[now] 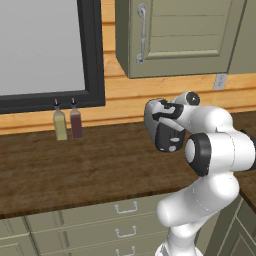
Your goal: Start the toaster. Once the lever pops up, take the bread to the plate on the dining counter.
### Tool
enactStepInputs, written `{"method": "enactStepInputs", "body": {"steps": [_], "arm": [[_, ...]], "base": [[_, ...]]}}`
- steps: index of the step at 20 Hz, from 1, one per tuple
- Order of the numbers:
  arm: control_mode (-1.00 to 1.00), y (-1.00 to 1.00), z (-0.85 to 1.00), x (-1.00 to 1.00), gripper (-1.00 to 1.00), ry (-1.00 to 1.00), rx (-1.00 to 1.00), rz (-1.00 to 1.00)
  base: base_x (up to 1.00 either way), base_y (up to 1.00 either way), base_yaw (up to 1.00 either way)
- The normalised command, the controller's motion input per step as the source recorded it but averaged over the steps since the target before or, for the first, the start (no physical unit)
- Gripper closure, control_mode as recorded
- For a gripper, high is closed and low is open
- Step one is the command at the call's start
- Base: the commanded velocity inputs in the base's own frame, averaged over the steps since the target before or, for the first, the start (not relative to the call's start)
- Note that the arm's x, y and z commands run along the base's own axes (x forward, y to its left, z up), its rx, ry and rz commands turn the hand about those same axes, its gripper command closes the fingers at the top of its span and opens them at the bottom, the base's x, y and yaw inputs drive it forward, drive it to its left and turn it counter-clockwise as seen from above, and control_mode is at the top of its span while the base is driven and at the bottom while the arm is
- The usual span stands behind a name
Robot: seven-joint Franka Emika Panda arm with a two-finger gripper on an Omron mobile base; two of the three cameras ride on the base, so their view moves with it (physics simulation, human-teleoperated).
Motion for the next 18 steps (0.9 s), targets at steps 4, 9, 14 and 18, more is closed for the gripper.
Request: {"method": "enactStepInputs", "body": {"steps": [4, 9, 14, 18], "arm": [[-1.0, 0.0, 0.0, 0.0, -1.0, 0.0, 0.0, 0.0], [-1.0, 0.0, 0.0, 0.0, -1.0, 0.0, 0.0, 0.0], [-1.0, 0.0, 0.0, 0.0, -1.0, 0.0, 0.0, 0.0], [-1.0, 0.0, 0.0, 0.0, -1.0, 0.0, 0.0, 0.0]], "base": [[0.0, 0.0, 0.0], [0.0, 0.0, 0.0], [0.0, 0.0, 0.0], [0.0, 0.0, 0.0]]}}
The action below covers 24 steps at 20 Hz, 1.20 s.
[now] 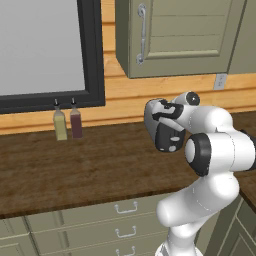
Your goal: Start the toaster. Once the lever pops up, take the bread to the plate on the dining counter.
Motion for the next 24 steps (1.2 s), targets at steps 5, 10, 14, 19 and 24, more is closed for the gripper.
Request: {"method": "enactStepInputs", "body": {"steps": [5, 10, 14, 19, 24], "arm": [[-1.0, 0.0, 0.0, 0.0, -1.0, 0.0, 0.0, 0.0], [-1.0, 0.0, 0.0, 0.0, -1.0, 0.0, 0.0, 0.0], [-1.0, 0.0, 0.0, 0.0, -1.0, 0.0, 0.0, 0.0], [-1.0, 0.0, 0.0, 0.0, -1.0, 0.0, 0.0, 0.0], [-1.0, 0.0, 0.0, 0.0, -1.0, 0.0, 0.0, 0.0]], "base": [[0.0, 0.0, 0.0], [0.0, 0.0, 0.0], [0.0, 0.0, 0.0], [0.0, 0.0, 0.0], [0.0, 0.0, 0.0]]}}
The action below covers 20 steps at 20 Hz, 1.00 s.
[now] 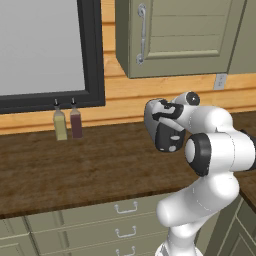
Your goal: Start the toaster. Once the lever pops up, take the bread to the plate on the dining counter.
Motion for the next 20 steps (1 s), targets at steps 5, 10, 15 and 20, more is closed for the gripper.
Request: {"method": "enactStepInputs", "body": {"steps": [5, 10, 15, 20], "arm": [[-1.0, 0.0, 0.0, 0.0, -1.0, 0.0, 0.0, 0.0], [-1.0, 0.0, 0.0, 0.0, -1.0, 0.0, 0.0, 0.0], [-1.0, 0.0, 0.0, 0.0, -1.0, 0.0, 0.0, 0.0], [-1.0, 0.0, 0.0, 0.0, -1.0, 0.0, 0.0, 0.0]], "base": [[0.0, 0.0, 0.0], [0.0, 0.0, 0.0], [0.0, 0.0, 0.0], [0.0, 0.0, 0.0]]}}
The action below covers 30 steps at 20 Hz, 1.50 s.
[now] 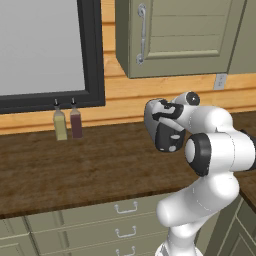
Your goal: Start the toaster. Once the lever pops up, take the bread to the plate on the dining counter.
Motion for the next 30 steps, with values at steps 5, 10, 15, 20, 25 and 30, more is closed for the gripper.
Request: {"method": "enactStepInputs", "body": {"steps": [5, 10, 15, 20, 25, 30], "arm": [[-1.0, 0.0, 0.0, 0.0, -1.0, 0.0, 0.0, 0.0], [-1.0, 0.0, 0.0, 0.0, -1.0, 0.0, 0.0, 0.0], [-1.0, 0.0, 0.0, 0.0, -1.0, 0.0, 0.0, 0.0], [-1.0, 0.0, 0.0, 0.0, -1.0, 0.0, 0.0, 0.0], [-1.0, 0.0, 0.0, 0.0, -1.0, 0.0, 0.0, 0.0], [-1.0, 0.0, 0.0, 0.0, -1.0, 0.0, 0.0, 0.0]], "base": [[0.0, 0.0, 0.0], [0.0, 0.0, 0.0], [0.0, 0.0, 0.0], [0.0, 0.0, 0.0], [0.0, 0.0, 0.0], [0.0, 0.0, 0.0]]}}
